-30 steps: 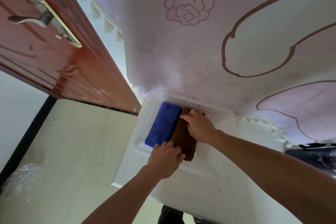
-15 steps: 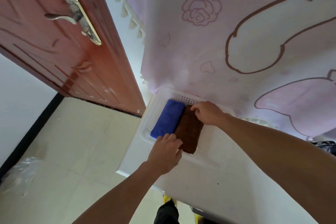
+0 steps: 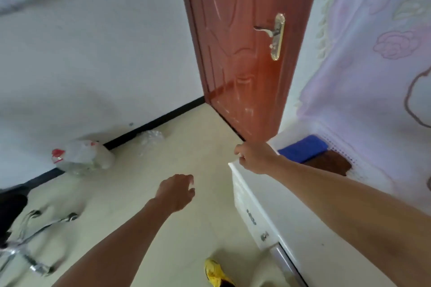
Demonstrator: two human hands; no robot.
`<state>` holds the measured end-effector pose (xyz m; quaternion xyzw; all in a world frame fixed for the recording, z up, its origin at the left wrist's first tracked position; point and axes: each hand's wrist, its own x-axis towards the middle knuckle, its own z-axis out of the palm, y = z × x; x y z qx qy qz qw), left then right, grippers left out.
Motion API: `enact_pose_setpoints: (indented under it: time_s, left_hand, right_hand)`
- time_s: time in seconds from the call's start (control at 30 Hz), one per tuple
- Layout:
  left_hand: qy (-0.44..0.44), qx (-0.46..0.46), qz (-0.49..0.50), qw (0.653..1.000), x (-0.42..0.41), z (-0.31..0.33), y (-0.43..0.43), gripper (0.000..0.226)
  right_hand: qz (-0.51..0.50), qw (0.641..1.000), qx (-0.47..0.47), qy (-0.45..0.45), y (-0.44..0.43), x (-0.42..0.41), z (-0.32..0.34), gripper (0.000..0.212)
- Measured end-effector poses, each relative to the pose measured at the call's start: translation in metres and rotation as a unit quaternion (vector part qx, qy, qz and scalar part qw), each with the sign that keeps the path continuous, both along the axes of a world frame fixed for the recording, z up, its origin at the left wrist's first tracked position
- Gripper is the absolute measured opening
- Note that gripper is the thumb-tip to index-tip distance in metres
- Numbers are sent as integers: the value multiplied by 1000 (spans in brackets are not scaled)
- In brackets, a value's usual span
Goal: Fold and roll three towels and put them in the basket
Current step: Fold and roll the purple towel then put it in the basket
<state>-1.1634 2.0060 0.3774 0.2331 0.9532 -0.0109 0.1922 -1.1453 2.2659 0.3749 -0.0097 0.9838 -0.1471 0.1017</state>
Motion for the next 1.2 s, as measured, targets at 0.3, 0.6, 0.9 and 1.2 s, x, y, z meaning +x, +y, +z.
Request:
enact_pose_setpoints:
  time_s: [0.3,0.6,0.9,1.2]
  left_hand:
    - [58,-2,305,950,107,54,-284,33]
    - [22,-30,518,855,292,63,-546,36]
    - [23,-12,659,752,428,57,-710,35]
    - [31,-15,743,668,469,38,-894,34]
  right_hand:
    - [314,948,41,31,-313,-20,50,40]
    - [508,858,56,45,-650,80,62,43]
    - [647,758,66,41,-888,174,58,44]
    - [745,661,76,49,-1136,211,27,43]
